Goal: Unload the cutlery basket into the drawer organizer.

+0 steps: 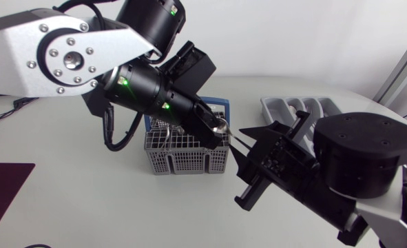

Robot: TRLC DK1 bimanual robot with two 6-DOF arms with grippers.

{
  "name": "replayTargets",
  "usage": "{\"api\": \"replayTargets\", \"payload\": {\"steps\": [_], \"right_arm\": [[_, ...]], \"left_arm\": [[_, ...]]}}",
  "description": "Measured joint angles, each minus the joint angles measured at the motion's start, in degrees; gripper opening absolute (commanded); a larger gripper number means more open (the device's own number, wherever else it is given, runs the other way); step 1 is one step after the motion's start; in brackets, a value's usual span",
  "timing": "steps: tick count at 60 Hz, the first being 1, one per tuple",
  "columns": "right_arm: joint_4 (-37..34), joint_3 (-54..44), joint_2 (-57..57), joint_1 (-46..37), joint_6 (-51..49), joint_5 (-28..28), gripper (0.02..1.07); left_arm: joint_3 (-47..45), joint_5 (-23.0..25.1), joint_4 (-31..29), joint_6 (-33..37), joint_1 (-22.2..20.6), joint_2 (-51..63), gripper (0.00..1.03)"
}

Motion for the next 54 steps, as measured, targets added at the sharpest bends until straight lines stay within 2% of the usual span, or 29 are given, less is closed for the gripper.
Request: {"api": "replayTargets", "payload": {"steps": [3, 14, 20, 35, 49, 54], "right_arm": [[0.20, -0.11, 0.31, 0.00, -0.28, 0.20, 0.29], [1.25, -0.20, 0.90, 0.00, -1.31, 0.98, 0.25], [1.25, -0.20, 1.03, -0.04, -1.38, 0.98, 0.18], [1.46, -0.20, 1.88, -0.04, -1.53, 0.96, 0.09], [1.49, -0.20, 2.05, -0.04, -1.51, 1.01, 0.08], [1.42, -0.20, 2.05, -0.04, -1.51, 0.96, 0.08]], "left_arm": [[0.02, 0.00, -0.39, -0.39, 0.00, 0.00, 0.17], [0.11, 0.00, -1.01, -0.90, -0.13, 0.00, 0.17], [0.28, 0.02, -1.31, -1.49, -0.55, 0.00, 0.17], [0.39, 0.28, -1.38, -1.70, -0.92, 0.00, 0.17], [0.39, 0.22, -1.60, -1.75, -1.18, 0.00, 0.18], [0.39, 0.22, -1.70, -1.84, -1.18, 0.00, 0.28]]}}
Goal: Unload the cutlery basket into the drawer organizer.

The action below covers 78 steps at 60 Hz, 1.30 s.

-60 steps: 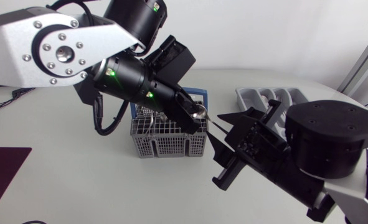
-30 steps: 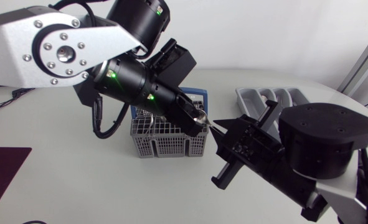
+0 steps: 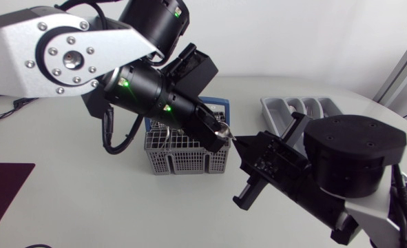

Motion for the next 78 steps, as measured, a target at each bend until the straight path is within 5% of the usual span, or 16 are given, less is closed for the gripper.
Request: {"api": "replayTargets", "payload": {"steps": [12, 17, 29, 42, 61, 78], "right_arm": [[-0.22, -0.04, -0.13, 0.00, -0.02, -0.52, 0.08], [-0.66, -0.52, -1.03, -0.02, -0.04, -1.38, 0.08], [-5.49, -1.66, -6.38, -5.22, -0.46, -7.91, 0.08], [-11.41, -2.54, -12.09, -18.62, -2.75, -23.58, 0.08], [-15.67, -3.13, -12.20, -42.42, -13.22, -47.23, 0.08], [-20.55, -1.99, -1.22, -60.11, -27.50, -60.19, 0.08]], "left_arm": [[0.31, 0.61, 0.07, -0.11, 0.13, -0.02, 0.88], [0.90, 1.03, 0.92, -0.74, 1.05, -0.09, 0.98], [2.64, 1.07, 2.21, -1.11, 6.75, -1.92, 0.98], [2.97, 1.07, 2.60, 0.70, 12.70, -3.17, 0.97], [-1.68, 0.83, 2.60, 6.40, 15.15, -3.69, 0.97], [-4.63, 0.81, 2.62, 9.90, 16.48, -6.14, 0.97]]}}
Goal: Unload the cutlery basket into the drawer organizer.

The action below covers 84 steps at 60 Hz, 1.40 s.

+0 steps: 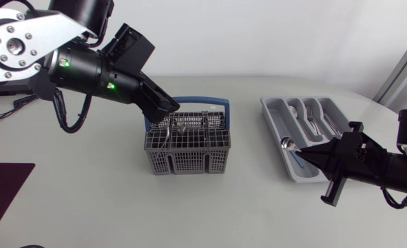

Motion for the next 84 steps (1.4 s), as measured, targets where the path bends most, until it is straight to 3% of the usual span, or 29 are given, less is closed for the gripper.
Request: {"api": "replayTargets", "payload": {"steps": [27, 45, 69, 84], "right_arm": [[-14.99, 16.98, 25.24, -16.61, -28.52, -3.93, 0.08], [-26.43, 32.44, 42.47, -23.91, -44.78, 2.21, 0.08], [-28.35, 35.76, 48.04, -24.79, -56.13, 9.20, 0.09], [-25.73, 34.49, 48.06, -24.79, -56.92, 10.69, 0.31]], "left_arm": [[-3.58, -0.17, 0.17, 3.89, 1.18, -0.59, 0.97], [-3.65, -0.17, 0.26, 5.55, 2.40, -0.70, 0.97], [-3.65, -0.20, 0.37, 5.99, 2.40, -0.70, 0.97], [-4.26, -1.11, 0.37, 6.03, 2.05, -0.70, 0.97]]}}
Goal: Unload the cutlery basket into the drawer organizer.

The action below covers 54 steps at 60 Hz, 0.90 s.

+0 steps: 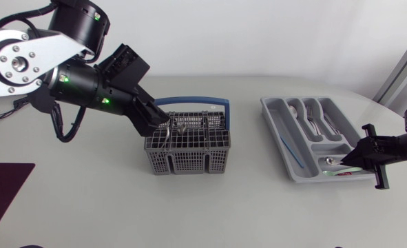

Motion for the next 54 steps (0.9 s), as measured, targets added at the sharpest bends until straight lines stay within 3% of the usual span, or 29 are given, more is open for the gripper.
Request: {"api": "replayTargets", "payload": {"steps": [10, 27, 41, 54], "right_arm": [[1.05, -1.18, -0.07, -0.02, 0.00, -0.04, 0.45], [1.16, -7.52, -10.34, 1.49, 3.15, -2.10, 0.52], [-0.33, -12.87, -24.37, 14.53, 19.52, -3.41, 0.53], [-0.48, -13.35, -28.79, 28.96, 41.18, -3.67, 0.53]], "left_arm": [[-0.35, -0.15, 0.00, 0.81, -0.20, 0.00, 0.97], [-2.93, -1.49, -0.07, 2.21, -1.64, -1.57, 0.97], [-5.79, -1.88, 0.02, 3.19, -1.66, -4.33, 0.97], [-9.16, -1.90, 0.09, 3.82, -1.64, -5.20, 0.98]]}}
